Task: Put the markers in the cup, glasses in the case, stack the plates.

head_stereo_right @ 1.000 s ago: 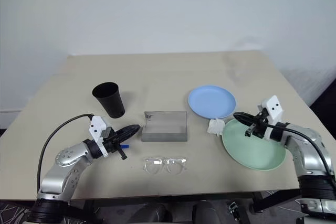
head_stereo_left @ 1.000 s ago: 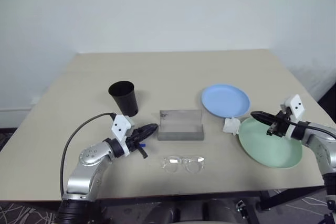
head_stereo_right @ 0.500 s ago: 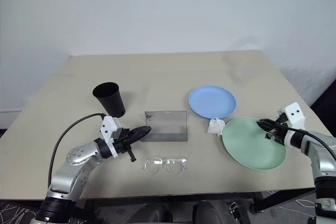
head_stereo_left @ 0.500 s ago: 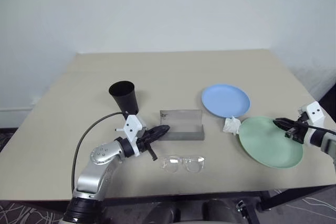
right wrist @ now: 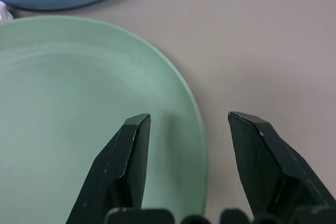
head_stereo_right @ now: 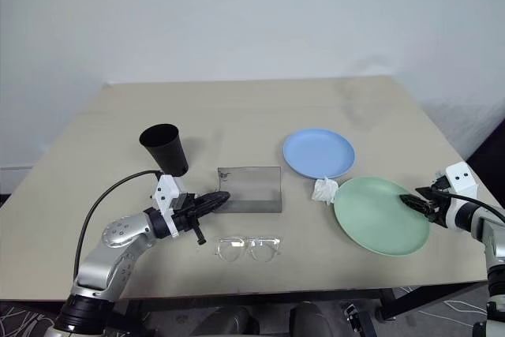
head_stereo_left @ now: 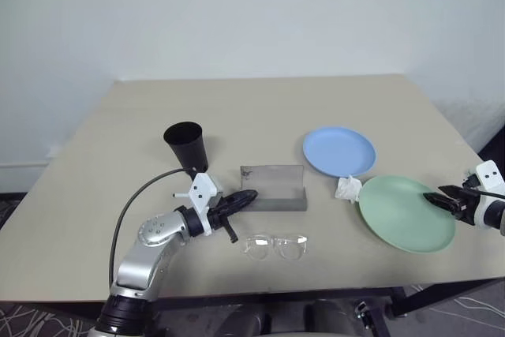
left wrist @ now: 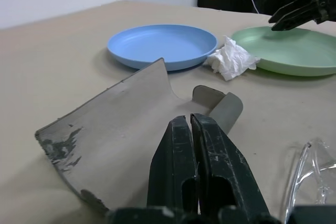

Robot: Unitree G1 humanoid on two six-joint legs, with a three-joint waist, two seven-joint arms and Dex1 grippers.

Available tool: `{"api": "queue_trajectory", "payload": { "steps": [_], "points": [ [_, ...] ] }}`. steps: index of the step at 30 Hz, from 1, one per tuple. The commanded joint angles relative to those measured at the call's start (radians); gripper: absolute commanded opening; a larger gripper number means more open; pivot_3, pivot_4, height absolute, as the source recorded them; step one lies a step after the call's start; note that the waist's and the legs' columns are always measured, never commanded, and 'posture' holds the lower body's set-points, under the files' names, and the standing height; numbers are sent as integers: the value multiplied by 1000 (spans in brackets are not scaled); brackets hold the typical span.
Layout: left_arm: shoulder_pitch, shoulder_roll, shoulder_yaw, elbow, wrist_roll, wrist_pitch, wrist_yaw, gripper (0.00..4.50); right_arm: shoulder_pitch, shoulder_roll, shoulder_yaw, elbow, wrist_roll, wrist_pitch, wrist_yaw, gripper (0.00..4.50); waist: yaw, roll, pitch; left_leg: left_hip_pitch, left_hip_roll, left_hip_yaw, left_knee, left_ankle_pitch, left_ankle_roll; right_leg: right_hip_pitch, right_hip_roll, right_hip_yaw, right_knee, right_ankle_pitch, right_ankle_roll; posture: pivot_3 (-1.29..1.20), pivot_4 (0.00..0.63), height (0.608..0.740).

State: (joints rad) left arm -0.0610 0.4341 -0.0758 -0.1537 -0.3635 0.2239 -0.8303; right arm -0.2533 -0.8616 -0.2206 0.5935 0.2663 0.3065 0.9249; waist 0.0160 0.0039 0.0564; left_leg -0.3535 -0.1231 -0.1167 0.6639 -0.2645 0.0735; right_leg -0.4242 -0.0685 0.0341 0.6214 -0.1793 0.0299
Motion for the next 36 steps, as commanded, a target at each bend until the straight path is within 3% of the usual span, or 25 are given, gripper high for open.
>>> {"api": "queue_trajectory", "payload": {
  "steps": [1, 9, 12, 15, 21, 25, 36],
  "points": [
    [-31, -2, -2, -14, 3, -11, -4, 0, -27, -32, -13, 26, -6, 10, 18, 2560, 0, 0, 0, 0, 0, 0, 0, 0, 0, 0, 0, 0, 0, 0, 0, 0, 0, 740],
    [-29, 5, 2, -12, 3, -15, -7, 0, -84, -30, -1, 126, -23, 13, 58, 2560, -1, 0, 0, 0, 0, 1, 0, 0, 0, 0, 0, 0, 0, 0, 0, 0, 0, 740],
    [-28, 6, 4, -11, 3, -15, -7, 0, -105, -24, -5, 157, -25, 10, 66, 2009, -1, 0, 0, 0, 0, 1, 0, 0, 0, 0, 0, 0, 0, 0, 0, 0, 0, 740],
    [-25, 8, 6, -6, 4, -19, -8, 0, -120, -15, -7, 178, -25, 12, 73, 975, -1, 0, 0, 0, 0, 1, 1, 0, 0, 0, 0, 0, 0, 0, 0, 0, 0, 740],
    [-9, 8, 10, -18, 6, -20, 0, 0, -126, -5, -5, 202, -24, 13, 86, 975, -1, 0, 0, 0, 0, 1, 1, 0, 0, 1, 0, 0, 0, 0, 0, 0, 0, 740],
    [-5, 11, 9, -22, 6, -19, -3, 0, -142, -4, -4, 232, -25, 12, 98, 44, -5, 0, 0, 1, 0, 1, 1, 0, 0, 1, 0, 0, 0, 0, 0, 0, 0, 740],
    [-9, 4, -2, -11, 13, -23, -5, 0, -177, -9, -19, 267, -1, 33, 162, 15, -7, -1, 1, 10, 1, 1, 1, 0, 1, 15, 0, 2, -2, -5, 2, 0, 0, 740]
  ]
}}
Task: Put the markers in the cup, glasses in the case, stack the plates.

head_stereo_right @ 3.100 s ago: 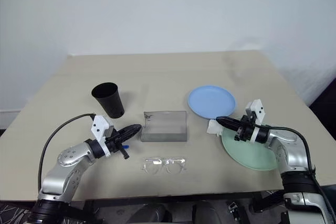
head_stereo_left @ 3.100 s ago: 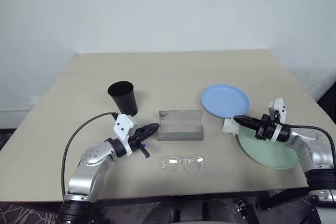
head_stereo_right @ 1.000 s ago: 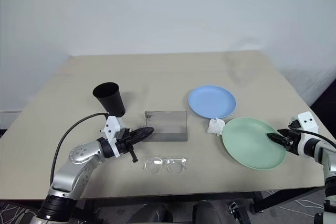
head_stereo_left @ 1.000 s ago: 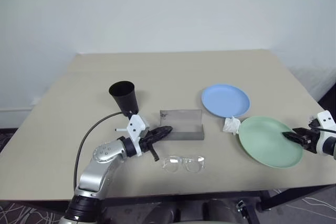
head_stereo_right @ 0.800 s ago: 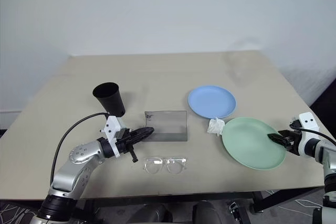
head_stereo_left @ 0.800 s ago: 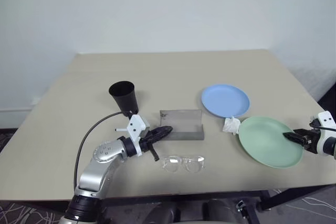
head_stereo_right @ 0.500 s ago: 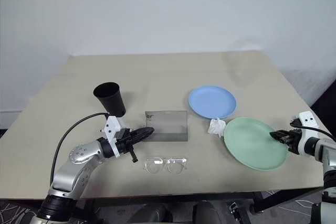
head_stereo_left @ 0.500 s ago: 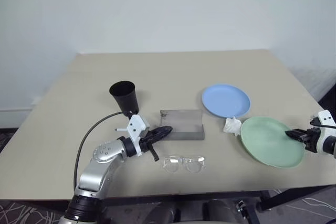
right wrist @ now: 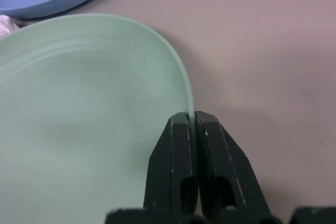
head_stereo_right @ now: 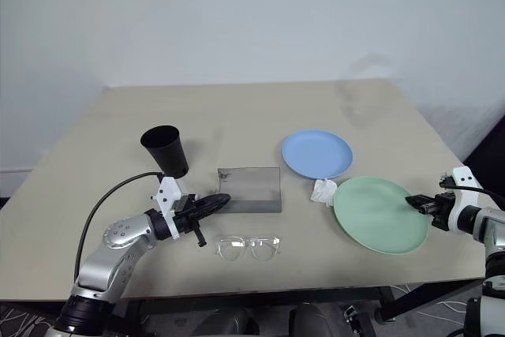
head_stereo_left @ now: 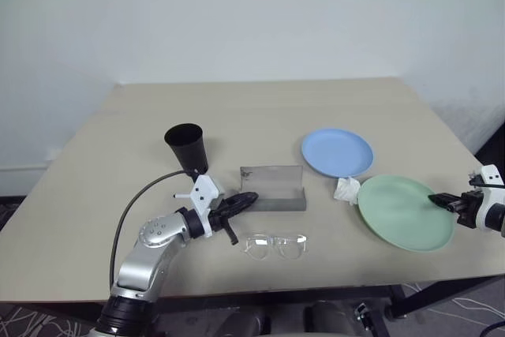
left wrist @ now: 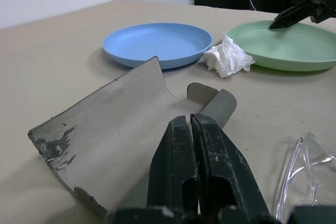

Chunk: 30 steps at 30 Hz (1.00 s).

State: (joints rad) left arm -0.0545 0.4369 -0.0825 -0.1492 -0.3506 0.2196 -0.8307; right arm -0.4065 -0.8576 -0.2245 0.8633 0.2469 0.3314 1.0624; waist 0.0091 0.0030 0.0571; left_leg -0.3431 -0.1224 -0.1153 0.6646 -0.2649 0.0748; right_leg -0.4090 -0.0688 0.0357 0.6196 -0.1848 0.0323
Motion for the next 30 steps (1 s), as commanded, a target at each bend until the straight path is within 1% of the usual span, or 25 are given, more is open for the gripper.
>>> {"api": "queue_trajectory", "payload": {
  "steps": [1, 6, 8, 11, 15, 20, 25, 27, 28, 30],
  "points": [
    [-17, 1, 5, -13, 0, -19, -6, 0, -27, -12, -19, -7, 23, 15, 32, 15, 0, 0, 0, 1, 0, 0, 0, 0, 0, -1, 0, 0, 0, 0, 0, 0, 0, 740],
    [-29, 0, 3, 2, 2, -22, -13, 0, -40, -1, -53, -96, 120, 139, 144, 15, 0, 1, 0, 1, 0, 0, -1, -1, 1, -3, 0, 0, 0, 1, 1, 0, 0, 740],
    [-33, -1, 1, 6, 3, -24, -16, 0, -31, 2, -52, -164, 167, 209, 203, 15, 0, 3, 1, 1, 0, 0, -1, -1, 1, -3, 0, 0, 0, 1, 1, 0, 0, 740],
    [-38, -1, 0, 13, 3, -26, -18, 0, -30, 9, -45, -226, 195, 260, 226, 15, 1, 3, 2, 0, 0, 0, -1, -2, 2, -3, 0, 0, 0, 1, 2, 0, 0, 740],
    [-41, 1, 2, 17, 4, -28, -19, 0, -94, 60, -27, -260, 170, 242, 137, 15, 0, 4, 2, 0, 0, 0, -1, -2, 3, -3, -1, -1, -2, 1, 2, 0, 0, 740],
    [-44, 1, 3, 20, 4, -30, -17, 0, -238, 141, -17, -180, 114, 179, -39, 15, -4, 5, 2, -1, 0, 0, -2, -2, 3, -4, 0, -1, -6, 2, 3, 0, 0, 740],
    [-45, -7, 4, 15, -3, -29, -11, 0, -364, 191, -10, -106, 113, 193, -87, 15, 3, 5, 2, -4, -1, -1, -3, -3, 4, -7, 0, -2, -7, 3, 2, 0, 0, 740],
    [-44, -8, 3, 16, -2, -29, -11, 0, -417, 210, 1, -63, 100, 193, -106, 15, 3, 5, 1, -8, -1, -1, -4, -3, 4, -12, 0, -2, -7, 5, 0, 0, 0, 740],
    [-44, -9, 3, 16, -2, -29, -11, 0, -446, 220, 9, -35, 89, 191, -122, 15, 3, 6, 1, -12, -1, -1, -3, -3, 4, -16, 0, -2, -7, 8, -3, 0, 0, 740],
    [-46, -9, 3, 19, -2, -29, -11, 0, -489, 235, 25, 17, 65, 174, -150, 15, 1, 6, 0, -17, -1, -1, -4, 0, -2, -21, 0, -2, -8, 11, -4, 0, 0, 740]
  ]
}}
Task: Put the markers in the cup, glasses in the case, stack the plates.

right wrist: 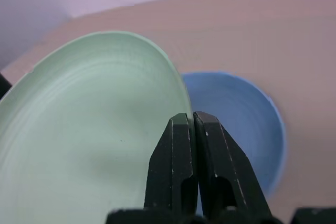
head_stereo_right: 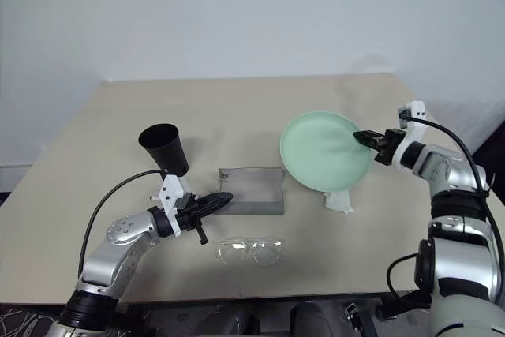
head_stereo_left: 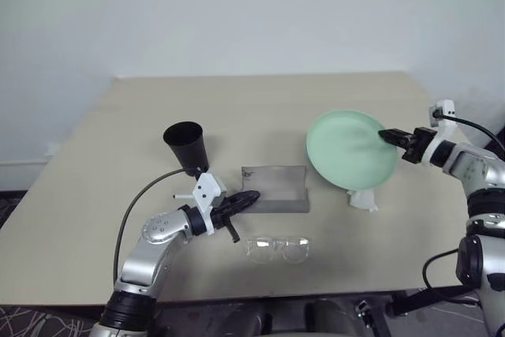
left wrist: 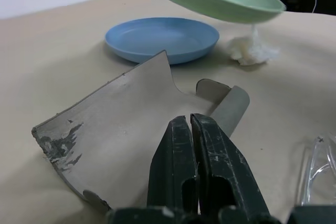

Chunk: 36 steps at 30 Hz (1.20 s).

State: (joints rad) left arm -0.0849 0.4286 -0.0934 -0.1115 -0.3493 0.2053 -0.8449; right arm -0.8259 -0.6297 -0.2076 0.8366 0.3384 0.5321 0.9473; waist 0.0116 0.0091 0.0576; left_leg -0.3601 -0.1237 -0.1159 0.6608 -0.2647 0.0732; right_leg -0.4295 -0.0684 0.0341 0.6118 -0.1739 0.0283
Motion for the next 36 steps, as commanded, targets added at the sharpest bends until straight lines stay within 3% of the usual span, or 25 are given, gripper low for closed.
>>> {"api": "queue_trajectory", "payload": {
  "steps": [1, 6, 11, 15, 19, 21, 30, 33, 36],
  "points": [
    [-18, -1, 14, -16, -3, -15, 3, 0, -99, 20, 17, 89, -49, -45, -72, 15, -2, 0, 0, 0, 0, 0, 0, 0, -1, 0, 0, 0, 0, 0, 0, 0, 0, 740],
    [-31, -2, 16, -11, -1, -15, 6, 0, -208, 72, 35, 306, -139, -176, -274, 15, -2, 1, 0, 0, 0, 0, -2, -1, 0, 0, 0, 0, -2, 0, 0, 0, 0, 740],
    [-29, -2, 16, -18, 0, -15, 13, 0, -257, 97, 23, 411, -172, -256, -370, 15, -2, 1, 0, 0, 0, 0, -2, 0, -1, 1, 1, 1, -2, 1, -1, 0, 0, 740],
    [-23, -1, 22, -25, -1, -14, 21, 0, -270, 104, 6, 440, -178, -306, -410, 1017, -6, 2, -1, 1, 0, 0, -2, 0, -1, 1, 2, 1, -2, 1, -1, 0, 0, 740],
    [-14, 2, 24, -33, -3, -14, 28, 0, -265, 95, 6, 441, -192, -342, -403, 2393, -10, 2, -1, 1, 0, 0, -2, 0, 0, 1, 2, 2, -2, 1, -1, 0, 0, 740],
    [-14, 3, 24, -35, -3, -13, 30, 0, -261, 88, 9, 440, -196, -351, -391, 2393, -12, 3, -1, 1, 0, 0, -1, -1, 0, 1, 3, 2, -2, 2, -1, 0, 0, 740],
    [-22, 14, 26, -30, -7, -9, 24, 0, -148, 4, 135, 304, -237, -360, 178, 2393, -13, 4, -2, 3, 0, 0, 0, -2, 4, 3, 3, 2, -2, 3, 0, 0, 0, 740],
    [-47, 21, 29, -11, -6, -11, 15, 0, -76, -28, 186, 202, -236, -307, 331, 2992, -12, 4, -2, 3, 0, 0, 1, -2, 4, 3, 3, 2, -1, 4, 0, 0, 0, 740],
    [-59, 22, 26, -5, -7, -11, 8, 0, -21, -53, 204, 105, -218, -257, 417, 3937, -11, 5, -2, 2, 0, 0, 2, -2, 4, 3, 3, 2, 0, 4, 0, 0, 0, 740]
  ]
}}
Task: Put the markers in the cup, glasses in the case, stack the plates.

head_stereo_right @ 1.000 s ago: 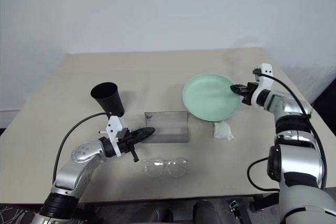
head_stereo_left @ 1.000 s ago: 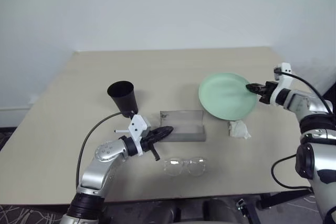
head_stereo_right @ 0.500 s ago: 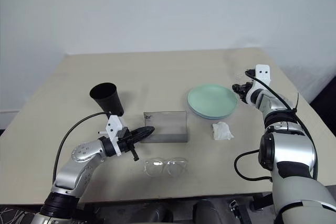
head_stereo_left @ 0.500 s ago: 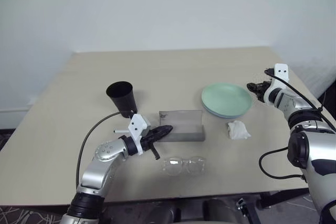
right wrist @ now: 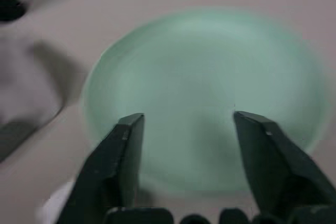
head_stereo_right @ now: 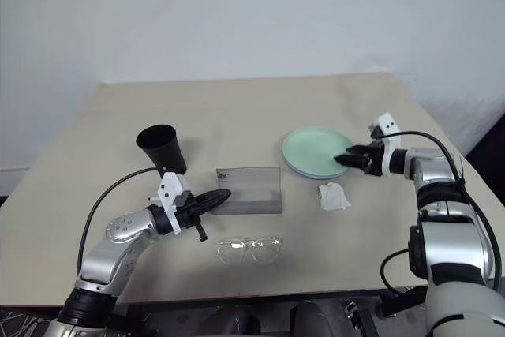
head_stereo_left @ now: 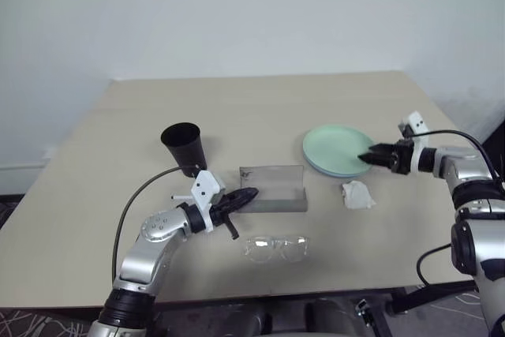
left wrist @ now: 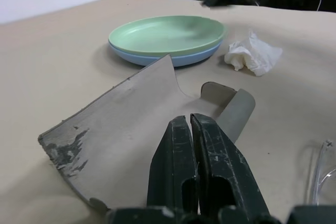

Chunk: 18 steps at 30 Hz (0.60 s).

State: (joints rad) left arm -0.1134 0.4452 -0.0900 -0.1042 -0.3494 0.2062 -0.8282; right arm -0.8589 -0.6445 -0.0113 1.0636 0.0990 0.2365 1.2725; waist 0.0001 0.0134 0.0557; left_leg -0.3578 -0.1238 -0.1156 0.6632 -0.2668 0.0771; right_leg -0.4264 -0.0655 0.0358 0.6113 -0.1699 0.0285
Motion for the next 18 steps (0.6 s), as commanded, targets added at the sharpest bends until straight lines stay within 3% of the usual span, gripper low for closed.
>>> {"api": "queue_trajectory", "payload": {
  "steps": [1, 7, 18],
  "points": [
    [-34, 6, 21, -11, -9, -11, -13, 0, 34, -49, 14, -163, 27, 57, 124, 4318, 0, 0, 0, 0, 0, 0, 0, 0, 0, 0, 0, 0, 0, 0, 0, 0, 0, 740],
    [-43, 12, 11, -11, -22, 3, -51, 0, 147, -97, 56, -337, 18, 106, 194, 4471, 0, 0, 0, 0, 0, 0, 1, 1, -1, 0, 0, 0, 0, 1, 0, 0, 0, 740],
    [-46, 8, 9, -22, -43, 42, -82, 0, 189, -30, 104, -355, -16, 90, 33, 4471, 5, 0, 0, 1, 1, 1, 3, 3, -2, 1, 0, -1, 1, 2, 3, 0, 0, 740]
  ]
}}
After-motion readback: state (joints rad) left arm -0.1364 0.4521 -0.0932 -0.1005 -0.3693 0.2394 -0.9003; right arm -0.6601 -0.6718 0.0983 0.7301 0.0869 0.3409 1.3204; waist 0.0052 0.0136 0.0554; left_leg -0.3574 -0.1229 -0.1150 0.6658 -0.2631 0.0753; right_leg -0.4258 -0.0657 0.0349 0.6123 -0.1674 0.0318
